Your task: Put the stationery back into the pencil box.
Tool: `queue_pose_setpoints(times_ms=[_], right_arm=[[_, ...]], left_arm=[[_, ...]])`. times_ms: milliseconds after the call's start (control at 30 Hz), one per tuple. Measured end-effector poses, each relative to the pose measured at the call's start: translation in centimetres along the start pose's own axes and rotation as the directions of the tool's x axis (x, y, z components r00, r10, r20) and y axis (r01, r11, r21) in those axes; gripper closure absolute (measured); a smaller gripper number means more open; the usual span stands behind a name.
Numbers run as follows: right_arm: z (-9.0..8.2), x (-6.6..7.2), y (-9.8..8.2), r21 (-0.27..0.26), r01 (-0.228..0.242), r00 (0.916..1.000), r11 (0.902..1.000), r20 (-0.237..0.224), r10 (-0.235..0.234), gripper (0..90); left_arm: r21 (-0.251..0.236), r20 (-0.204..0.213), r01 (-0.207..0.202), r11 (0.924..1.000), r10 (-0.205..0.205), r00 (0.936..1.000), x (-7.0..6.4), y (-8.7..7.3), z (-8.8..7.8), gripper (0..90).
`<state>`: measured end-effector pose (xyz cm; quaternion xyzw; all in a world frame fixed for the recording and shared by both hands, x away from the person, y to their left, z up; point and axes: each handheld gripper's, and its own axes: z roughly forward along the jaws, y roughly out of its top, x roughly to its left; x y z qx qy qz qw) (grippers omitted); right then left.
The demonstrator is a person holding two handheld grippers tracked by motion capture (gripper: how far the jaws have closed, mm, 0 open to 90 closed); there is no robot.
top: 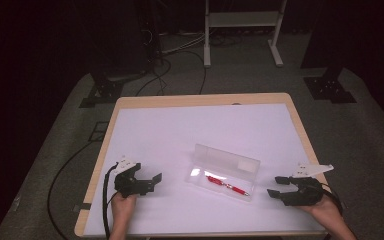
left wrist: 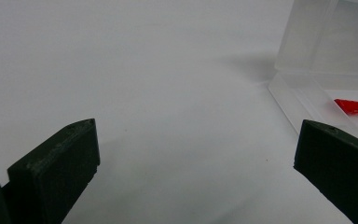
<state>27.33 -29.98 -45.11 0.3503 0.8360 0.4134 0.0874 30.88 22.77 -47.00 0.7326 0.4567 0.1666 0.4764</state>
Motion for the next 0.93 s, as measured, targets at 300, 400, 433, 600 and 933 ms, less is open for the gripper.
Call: queue_pose_setpoints(times_ms=[300, 400, 433, 600, 933], right_arm=[[-0.3, -0.3, -0.6, -0.001, -0.015, 0.9998, 0.9999, 0.013, 0.015, 37.1], [-0.4, -0.4, -0.9, -0.002, -0.019, 0.9997, 0.9998, 0.017, 0.019, 37.0], [-0.4, -0.4, -0.9, -0.002, -0.019, 0.9997, 0.9998, 0.017, 0.019, 37.0], [-0.6, -0.5, -1.5, 0.003, -0.028, 0.9994, 0.9996, 0.020, 0.028, 36.3], [-1.5, -0.2, -3.0, -0.058, -0.066, 0.9970, 0.9961, 0.037, 0.068, 34.2]], left_arm=[[0.000, 0.000, -0.001, 1.0000, 0.001, 1.0000, 0.0, 0.0, 0.0, 0.0], [0.000, 0.001, -0.002, 1.0000, 0.002, 1.0000, 0.0, 0.0, 0.0, 0.0], [0.000, 0.001, -0.002, 1.0000, 0.002, 1.0000, 0.0, 0.0, 0.0, 0.0], [0.001, 0.000, -0.001, 1.0000, 0.001, 1.0000, 0.0, 0.0, 0.0, 0.0], [0.001, -0.001, 0.001, 1.0000, -0.001, 1.0000, 0.0, 0.0, 0.0, 0.0]])
